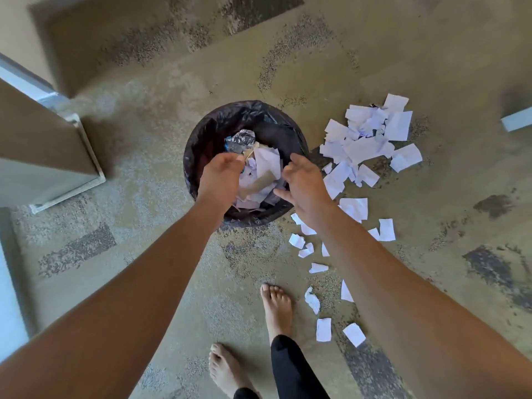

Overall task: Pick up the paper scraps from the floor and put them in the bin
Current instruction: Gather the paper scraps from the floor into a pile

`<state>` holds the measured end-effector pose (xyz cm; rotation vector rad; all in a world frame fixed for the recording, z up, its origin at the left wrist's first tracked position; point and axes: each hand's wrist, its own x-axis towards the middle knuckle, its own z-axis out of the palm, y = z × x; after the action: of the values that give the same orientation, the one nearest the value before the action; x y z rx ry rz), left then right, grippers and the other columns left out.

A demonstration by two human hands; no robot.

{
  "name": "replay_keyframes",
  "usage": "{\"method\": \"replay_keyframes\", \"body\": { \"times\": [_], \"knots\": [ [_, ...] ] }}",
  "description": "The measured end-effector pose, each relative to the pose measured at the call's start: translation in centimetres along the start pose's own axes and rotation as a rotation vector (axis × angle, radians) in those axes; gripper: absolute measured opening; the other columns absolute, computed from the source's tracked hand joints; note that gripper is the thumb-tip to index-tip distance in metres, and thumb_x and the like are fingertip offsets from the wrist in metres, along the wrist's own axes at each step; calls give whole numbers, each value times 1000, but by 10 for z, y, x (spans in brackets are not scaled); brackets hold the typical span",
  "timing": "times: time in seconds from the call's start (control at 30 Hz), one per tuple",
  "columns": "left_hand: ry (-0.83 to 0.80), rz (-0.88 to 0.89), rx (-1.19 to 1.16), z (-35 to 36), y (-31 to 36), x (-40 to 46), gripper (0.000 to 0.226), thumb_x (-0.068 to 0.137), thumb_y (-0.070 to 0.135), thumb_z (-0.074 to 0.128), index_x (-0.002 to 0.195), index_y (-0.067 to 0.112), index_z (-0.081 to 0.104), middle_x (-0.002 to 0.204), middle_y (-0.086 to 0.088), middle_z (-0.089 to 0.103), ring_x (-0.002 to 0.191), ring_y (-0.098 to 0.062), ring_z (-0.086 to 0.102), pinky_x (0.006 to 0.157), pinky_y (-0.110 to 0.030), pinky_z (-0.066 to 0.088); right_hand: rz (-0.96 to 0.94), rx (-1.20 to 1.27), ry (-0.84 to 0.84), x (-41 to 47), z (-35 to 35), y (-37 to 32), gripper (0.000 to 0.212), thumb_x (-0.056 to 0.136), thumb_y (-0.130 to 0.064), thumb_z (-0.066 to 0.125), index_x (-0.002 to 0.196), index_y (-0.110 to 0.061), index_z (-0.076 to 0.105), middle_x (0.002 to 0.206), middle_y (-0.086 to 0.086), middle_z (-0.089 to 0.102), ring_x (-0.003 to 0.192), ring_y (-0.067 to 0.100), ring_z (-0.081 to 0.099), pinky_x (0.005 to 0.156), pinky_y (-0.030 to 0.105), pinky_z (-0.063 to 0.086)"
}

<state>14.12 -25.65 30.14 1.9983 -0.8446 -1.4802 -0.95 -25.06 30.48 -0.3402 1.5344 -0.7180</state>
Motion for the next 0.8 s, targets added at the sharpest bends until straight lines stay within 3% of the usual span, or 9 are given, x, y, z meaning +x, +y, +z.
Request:
{"method": "replay_keyframes", "body": {
  "times": [0.13,0.23,0.33,0.43,0.5,0.6,0.7,0.8],
  "knots": [
    [47,191,121,15,5,-20,17,95,37,54,103,26,63,102,3,65,91,-13,60,65,-18,49,-131,71,20,-10,-19,6,28,99,4,43,117,-12,58,103,-7,57,85,0,59,86,29,56],
    [69,388,260,29,5,-37,17,94,33,56,103,21,63,110,4,62,102,-12,58,81,-21,48,-231,29,97,-18,-37,18,29,95,3,50,120,-8,58,106,-5,61,92,3,62,92,36,55],
    [27,634,390,47,0,-52,16,94,25,59,104,14,63,112,3,53,103,-8,50,90,-17,40,-351,-8,150,-27,-60,33,24,90,0,58,102,-21,64,104,-5,67,101,13,64,94,44,54],
    [-24,824,481,64,-9,-64,17,92,20,60,102,7,64,110,-5,54,102,-9,47,89,-2,29,-418,76,203,-39,-86,49,25,92,3,57,94,-22,61,93,-10,63,90,13,58,84,37,54],
    [-84,913,510,74,-18,-70,14,91,16,61,100,6,66,107,-8,56,101,-12,48,89,-4,30,-407,111,277,-45,-102,63,24,92,5,56,93,-18,61,86,-16,64,86,14,58,81,37,54],
    [-205,955,541,89,-36,-78,11,90,12,63,99,6,67,106,-7,57,101,-10,47,89,-17,38,-361,119,410,-56,-126,89,21,91,5,57,95,-14,63,93,-8,67,87,16,64,80,35,56],
    [-352,856,627,99,-55,-83,19,89,20,64,106,10,65,115,-6,54,109,-20,52,93,-25,39,-326,75,518,-66,-147,117,22,91,3,56,93,-18,64,107,10,67,88,18,64,78,36,58],
    [-483,795,722,105,-75,-84,27,87,24,66,112,14,62,122,-8,51,116,-26,50,95,-28,37,-247,212,603,-77,-164,145,27,92,2,55,87,-22,65,93,16,60,79,15,61,76,33,57]
  ]
}}
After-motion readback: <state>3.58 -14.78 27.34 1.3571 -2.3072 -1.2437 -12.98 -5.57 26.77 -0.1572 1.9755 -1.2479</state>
